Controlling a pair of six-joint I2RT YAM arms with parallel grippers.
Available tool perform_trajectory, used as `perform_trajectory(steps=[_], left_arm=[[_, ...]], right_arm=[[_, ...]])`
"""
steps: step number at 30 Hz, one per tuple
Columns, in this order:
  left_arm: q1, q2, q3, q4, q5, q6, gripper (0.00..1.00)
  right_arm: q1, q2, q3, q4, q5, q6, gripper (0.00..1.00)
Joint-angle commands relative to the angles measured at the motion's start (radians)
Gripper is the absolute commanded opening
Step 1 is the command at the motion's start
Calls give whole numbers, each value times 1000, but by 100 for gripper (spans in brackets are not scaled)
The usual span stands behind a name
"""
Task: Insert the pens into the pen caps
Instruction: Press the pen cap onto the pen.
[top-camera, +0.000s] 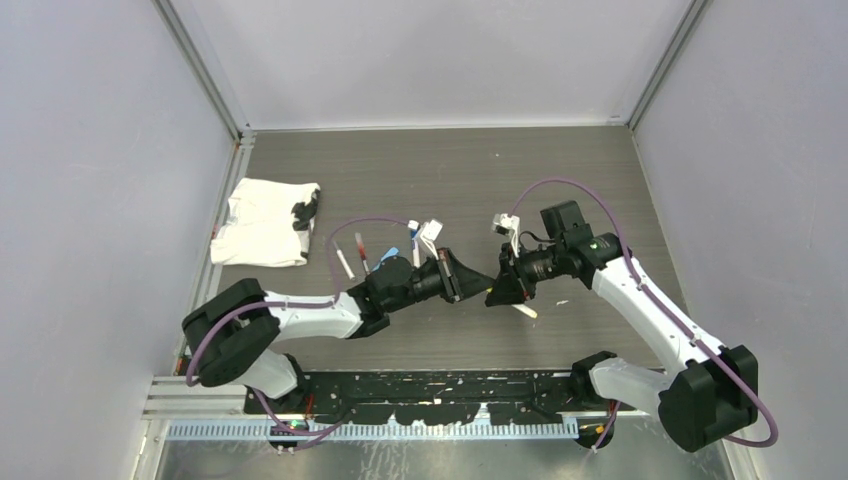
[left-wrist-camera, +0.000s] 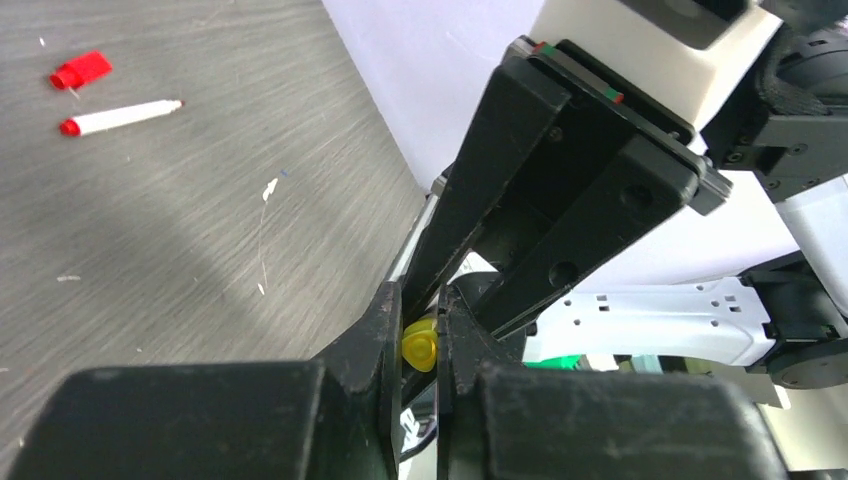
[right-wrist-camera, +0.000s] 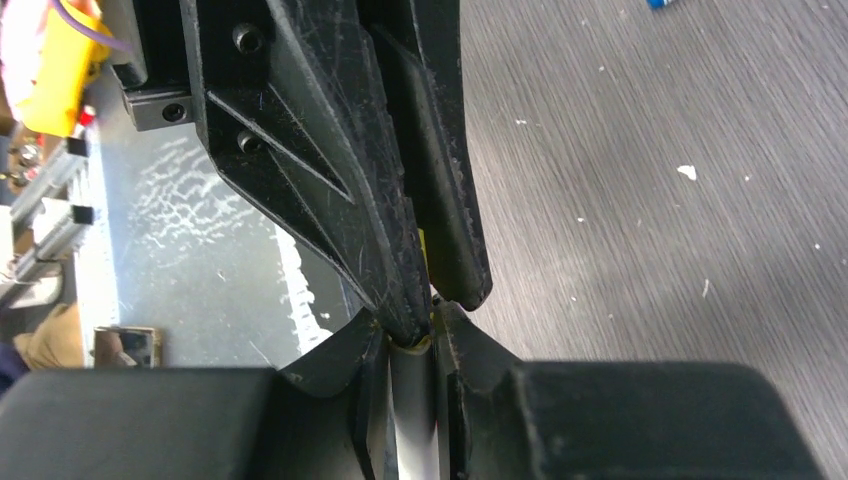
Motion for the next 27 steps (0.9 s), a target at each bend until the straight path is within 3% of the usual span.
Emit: perform_trajectory(steps=[1, 4, 11, 20, 27], left_arm=[[-119, 54, -29, -187, 332, -92, 1], [-74, 4, -37, -266, 231, -68, 1], [27, -69, 18, -277, 136, -56, 15], [87, -105, 114, -341, 136, -12, 38], [125, -209, 126, -438, 90, 37, 61]], right_arm=[[-8, -6, 135, 288, 46, -98, 1], [-6, 5, 118, 279, 13, -113, 1], [10, 70, 92, 301, -46, -78, 1], [8, 96, 60, 427, -98, 58, 1], [0, 105, 54, 454, -111, 95, 1]])
